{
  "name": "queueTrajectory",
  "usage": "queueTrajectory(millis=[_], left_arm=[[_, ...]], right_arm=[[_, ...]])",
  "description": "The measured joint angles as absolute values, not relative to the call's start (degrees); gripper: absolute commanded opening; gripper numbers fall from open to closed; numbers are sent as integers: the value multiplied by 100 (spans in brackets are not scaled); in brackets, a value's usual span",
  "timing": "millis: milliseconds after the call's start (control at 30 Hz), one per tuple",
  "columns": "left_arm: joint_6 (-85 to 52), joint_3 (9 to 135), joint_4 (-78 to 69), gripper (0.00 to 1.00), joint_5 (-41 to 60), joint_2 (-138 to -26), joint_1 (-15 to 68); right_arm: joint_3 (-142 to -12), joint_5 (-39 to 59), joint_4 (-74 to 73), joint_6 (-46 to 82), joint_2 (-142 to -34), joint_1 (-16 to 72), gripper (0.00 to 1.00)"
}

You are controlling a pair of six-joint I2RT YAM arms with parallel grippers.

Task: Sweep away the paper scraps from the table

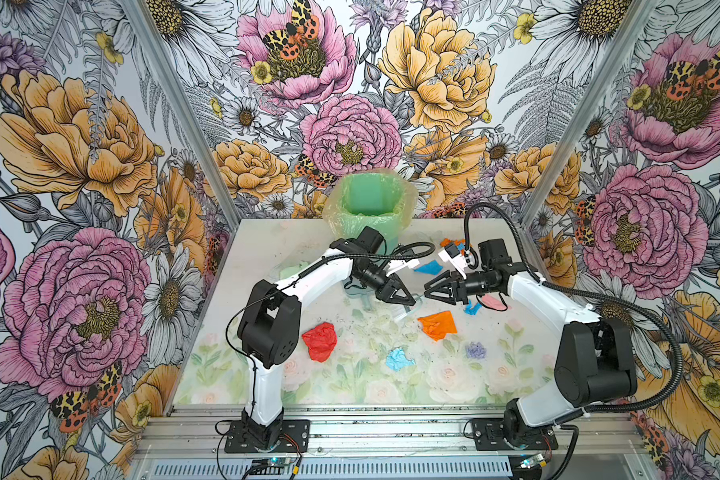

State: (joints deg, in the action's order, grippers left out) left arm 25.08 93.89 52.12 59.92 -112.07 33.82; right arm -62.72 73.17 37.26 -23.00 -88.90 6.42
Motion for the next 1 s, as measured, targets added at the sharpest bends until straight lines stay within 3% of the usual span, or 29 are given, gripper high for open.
queueTrajectory(millis=[567,1000], left_arm=[[2484,9618,5212,0,6018,-11257,3389],[2486,9655,5221,0,6145,-11373,3448]], right_arm=[[-6228,7585,3726,-2324,-8888,716,45],[-6228,7592,3723,-2322,-8890,722,35]])
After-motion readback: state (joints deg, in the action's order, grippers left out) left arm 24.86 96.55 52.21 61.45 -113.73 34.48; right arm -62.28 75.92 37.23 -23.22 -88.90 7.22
